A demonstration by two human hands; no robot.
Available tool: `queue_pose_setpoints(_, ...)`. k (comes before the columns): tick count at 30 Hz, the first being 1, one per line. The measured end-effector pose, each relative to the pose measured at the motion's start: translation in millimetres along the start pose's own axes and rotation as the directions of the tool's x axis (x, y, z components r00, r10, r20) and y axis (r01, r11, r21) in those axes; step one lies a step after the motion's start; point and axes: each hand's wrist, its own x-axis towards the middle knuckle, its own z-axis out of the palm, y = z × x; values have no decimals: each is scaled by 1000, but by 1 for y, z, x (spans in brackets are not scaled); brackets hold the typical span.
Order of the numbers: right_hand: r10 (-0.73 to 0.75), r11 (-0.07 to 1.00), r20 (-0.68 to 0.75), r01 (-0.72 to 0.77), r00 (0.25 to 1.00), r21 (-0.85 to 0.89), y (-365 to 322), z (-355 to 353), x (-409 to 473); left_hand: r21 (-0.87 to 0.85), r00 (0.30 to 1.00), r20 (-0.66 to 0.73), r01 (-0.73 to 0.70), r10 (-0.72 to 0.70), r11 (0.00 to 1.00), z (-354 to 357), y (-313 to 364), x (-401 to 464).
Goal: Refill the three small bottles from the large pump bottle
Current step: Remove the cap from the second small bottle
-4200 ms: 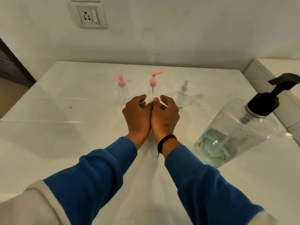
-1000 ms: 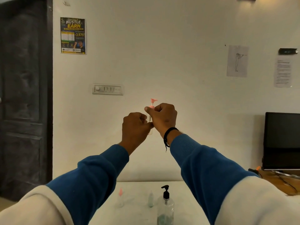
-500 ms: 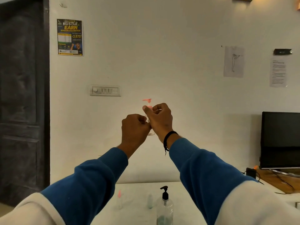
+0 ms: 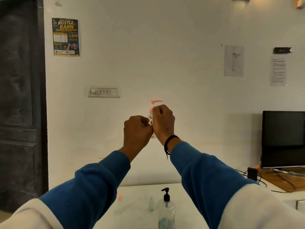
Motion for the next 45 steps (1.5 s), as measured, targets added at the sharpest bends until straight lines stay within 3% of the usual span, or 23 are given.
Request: queue_pose_setpoints(45, -131, 985, 64, 137, 989, -101, 5, -9, -2, 35, 999, 17, -29, 28, 999, 0, 1, 0)
